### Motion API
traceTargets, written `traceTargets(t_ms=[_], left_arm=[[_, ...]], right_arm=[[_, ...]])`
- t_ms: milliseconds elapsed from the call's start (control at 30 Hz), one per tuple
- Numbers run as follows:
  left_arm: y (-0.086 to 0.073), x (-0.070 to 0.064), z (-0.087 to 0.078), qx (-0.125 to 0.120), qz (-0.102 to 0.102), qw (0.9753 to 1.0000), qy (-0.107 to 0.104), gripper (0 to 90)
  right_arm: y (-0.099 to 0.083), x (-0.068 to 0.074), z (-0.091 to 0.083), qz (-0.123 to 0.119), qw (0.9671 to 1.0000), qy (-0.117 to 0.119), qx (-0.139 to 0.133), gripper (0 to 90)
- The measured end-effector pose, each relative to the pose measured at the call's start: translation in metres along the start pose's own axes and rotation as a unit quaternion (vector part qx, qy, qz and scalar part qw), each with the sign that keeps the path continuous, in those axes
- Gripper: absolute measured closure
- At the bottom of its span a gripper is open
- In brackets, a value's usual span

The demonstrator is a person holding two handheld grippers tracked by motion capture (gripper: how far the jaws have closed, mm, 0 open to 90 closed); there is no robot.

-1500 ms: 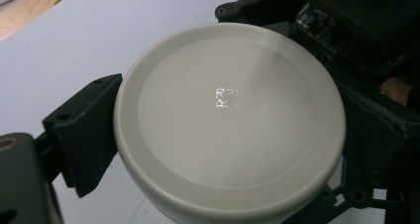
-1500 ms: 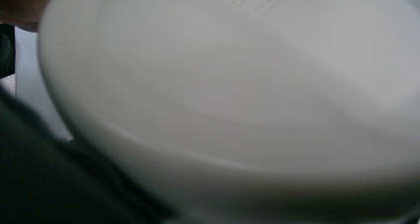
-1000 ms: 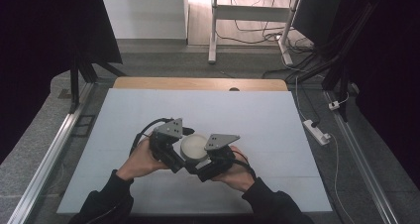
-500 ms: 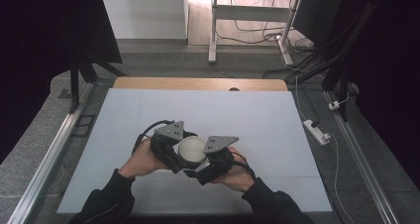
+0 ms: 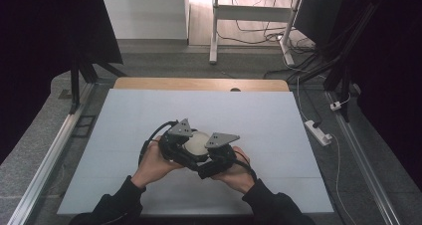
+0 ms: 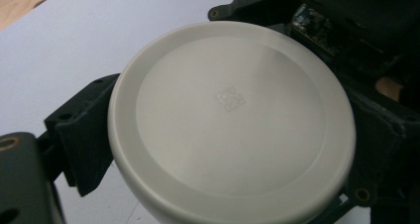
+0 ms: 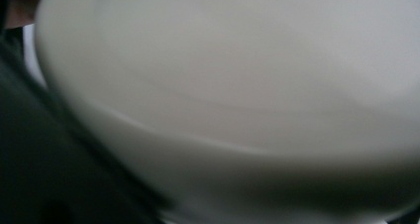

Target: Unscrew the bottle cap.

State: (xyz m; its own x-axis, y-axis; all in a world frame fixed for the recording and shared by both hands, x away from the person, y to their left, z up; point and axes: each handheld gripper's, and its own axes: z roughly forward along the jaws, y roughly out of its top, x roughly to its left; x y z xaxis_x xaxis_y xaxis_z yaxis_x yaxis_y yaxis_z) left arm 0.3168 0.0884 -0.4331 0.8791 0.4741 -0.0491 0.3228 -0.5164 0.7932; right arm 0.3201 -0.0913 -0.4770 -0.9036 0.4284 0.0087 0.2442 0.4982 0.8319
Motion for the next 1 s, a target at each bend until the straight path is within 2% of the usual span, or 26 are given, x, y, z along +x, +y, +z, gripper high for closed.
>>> traceTargets(t_ms=[133,433,1000], left_arm=[[0.001,-0.001,0.000,0.000,0.000,1.0000,0.009,7.8],[0.004,0.000,-0.010,-0.013,-0.002,0.9998,0.014,7.8],[0.004,0.004,-0.028,-0.033,-0.014,0.9993,0.015,7.9]], right_arm=[[-0.001,-0.001,0.001,0.006,1.0000,-0.004,0.001,6.8],[0.000,0.000,0.001,0.003,1.0000,0.003,0.000,6.8],[-0.002,-0.003,-0.001,0.006,1.0000,0.001,0.000,6.8]])
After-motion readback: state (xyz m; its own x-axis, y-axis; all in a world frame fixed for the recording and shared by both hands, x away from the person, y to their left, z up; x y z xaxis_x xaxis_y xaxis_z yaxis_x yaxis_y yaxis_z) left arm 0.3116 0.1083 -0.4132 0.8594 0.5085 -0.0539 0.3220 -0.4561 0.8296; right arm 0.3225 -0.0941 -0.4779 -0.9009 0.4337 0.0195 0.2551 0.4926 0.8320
